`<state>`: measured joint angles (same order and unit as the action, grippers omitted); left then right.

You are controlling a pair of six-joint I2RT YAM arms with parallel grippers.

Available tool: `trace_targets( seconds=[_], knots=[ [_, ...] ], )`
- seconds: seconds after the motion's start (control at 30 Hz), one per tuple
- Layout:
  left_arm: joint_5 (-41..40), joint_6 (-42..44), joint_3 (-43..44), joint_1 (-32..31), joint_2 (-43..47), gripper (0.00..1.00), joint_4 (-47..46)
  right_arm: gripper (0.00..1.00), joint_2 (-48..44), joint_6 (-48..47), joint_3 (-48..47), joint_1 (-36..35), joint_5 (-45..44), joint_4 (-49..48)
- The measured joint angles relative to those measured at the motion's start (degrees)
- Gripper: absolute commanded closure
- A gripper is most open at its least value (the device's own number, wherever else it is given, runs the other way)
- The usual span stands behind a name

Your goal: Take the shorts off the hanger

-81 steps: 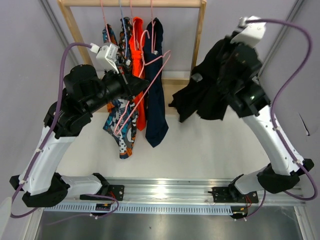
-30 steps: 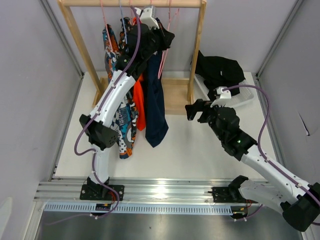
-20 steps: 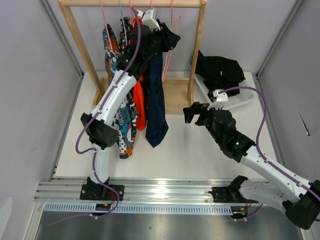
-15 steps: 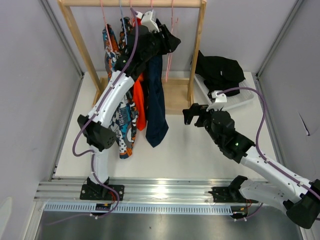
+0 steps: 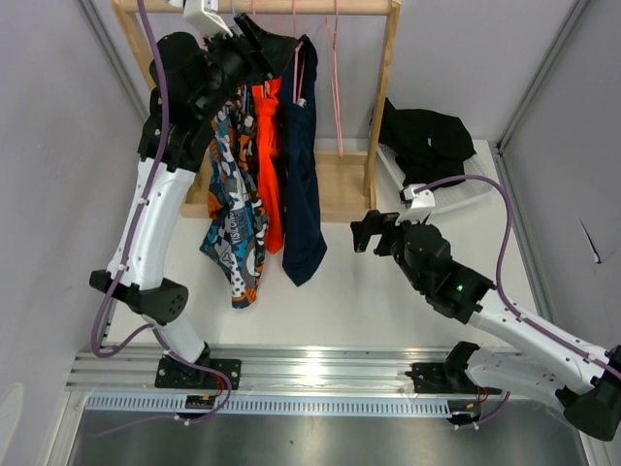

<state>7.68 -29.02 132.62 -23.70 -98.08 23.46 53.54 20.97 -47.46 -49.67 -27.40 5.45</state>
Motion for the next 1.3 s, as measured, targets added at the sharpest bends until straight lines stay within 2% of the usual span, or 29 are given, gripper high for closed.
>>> trace_targets(
  seconds=[0.13,0.47,0.6,0.67,0.77,0.8,0.83,1.1,1.2,1.3],
  knots=[
    [0.1,0.7,-0.2,0.8,-0.5,0.42,0.5,0.01,-0.8,0.0,0.0,-0.5,-0.7,0.8],
    [0.2,2.2,0.2,1.9,-9.2,0.42,4.3,0.01,-3.7,0.0,0.0,-0.6,-2.2,3.1],
    [0.6,2.1,1.1,2.0,-11.6,0.46,4.6,0.01,-4.6,0.0,0.0,-0.6,-3.0,3.9],
    [1.0,2.0,1.4,2.0,-12.3,0.52,4.5,0.00,-4.9,0.0,0.2,-0.6,-3.3,4.0],
    [1.7,1.7,1.6,2.0,-12.9,0.79,4.5,0.01,-5.1,0.0,0.6,-0.6,-3.6,4.1],
    [1.9,1.5,1.7,2.0,-13.2,0.97,4.4,0.01,-5.1,0.0,0.7,-0.6,-3.7,4.1],
    [2.0,1.3,1.8,2.0,-13.4,1.00,4.3,0.01,-5.1,0.0,0.9,-0.6,-3.7,4.2],
    [2.7,0.5,4.2,2.3,-14.4,1.00,5.7,0.01,-4.3,-1.7,1.0,-1.6,-3.6,3.7],
    [3.1,0.3,7.4,2.3,-14.8,1.00,8.1,0.01,0.9,-4.9,-3.5,-5.8,-5.6,3.4],
    [3.6,-0.7,8.9,2.3,-14.5,1.00,8.0,0.00,9.0,-8.2,-11.9,-10.8,-6.8,2.3]
  ],
)
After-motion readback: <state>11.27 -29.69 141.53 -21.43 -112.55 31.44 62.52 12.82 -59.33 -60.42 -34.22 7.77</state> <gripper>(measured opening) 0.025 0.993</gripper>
